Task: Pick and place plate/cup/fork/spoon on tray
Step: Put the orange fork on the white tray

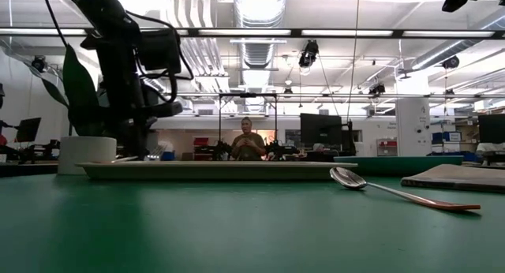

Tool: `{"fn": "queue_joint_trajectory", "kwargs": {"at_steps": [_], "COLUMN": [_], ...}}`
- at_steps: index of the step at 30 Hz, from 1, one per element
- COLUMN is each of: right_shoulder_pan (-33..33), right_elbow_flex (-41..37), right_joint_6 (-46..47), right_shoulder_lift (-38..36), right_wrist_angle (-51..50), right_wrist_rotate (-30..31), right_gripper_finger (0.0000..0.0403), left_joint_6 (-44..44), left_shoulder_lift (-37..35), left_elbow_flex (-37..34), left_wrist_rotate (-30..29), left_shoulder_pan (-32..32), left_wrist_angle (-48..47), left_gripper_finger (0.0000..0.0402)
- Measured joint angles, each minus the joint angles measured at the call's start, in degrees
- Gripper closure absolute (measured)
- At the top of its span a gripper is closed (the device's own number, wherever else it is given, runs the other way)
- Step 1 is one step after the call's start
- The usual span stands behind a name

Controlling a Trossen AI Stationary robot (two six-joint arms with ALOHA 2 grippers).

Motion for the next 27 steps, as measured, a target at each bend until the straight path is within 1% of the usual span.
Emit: {"fn": "queue_joint_trajectory", "kwargs": {"at_steps": [8,18,24,27], "right_shoulder_pan": [0.0,0.0,0.0,0.0], "right_elbow_flex": [0.1,0.1,0.1,0.1], "right_joint_6": [0.0,0.2,0.2,0.5], "right_shoulder_lift": [0.0,0.0,0.0,0.0], "right_wrist_angle": [0.0,0.0,0.0,0.0], "right_wrist_rotate": [0.0,0.0,0.0,0.0], "right_gripper_finger": [0.036,0.036,0.036,0.036], "left_joint_6": [0.0,0.2,0.5,0.6], "left_shoulder_lift": [0.0,0.0,1.6,2.8], "left_elbow_flex": [0.0,-1.0,-1.0,-0.8], "left_wrist_rotate": [-1.8,-2.5,-2.8,-2.8], "left_shoulder_pan": [0.0,0.0,0.0,0.0], "left_wrist_angle": [0.2,1.5,4.5,4.5], "left_gripper_finger": [0.0393,0.0393,0.0393,0.0393]}}
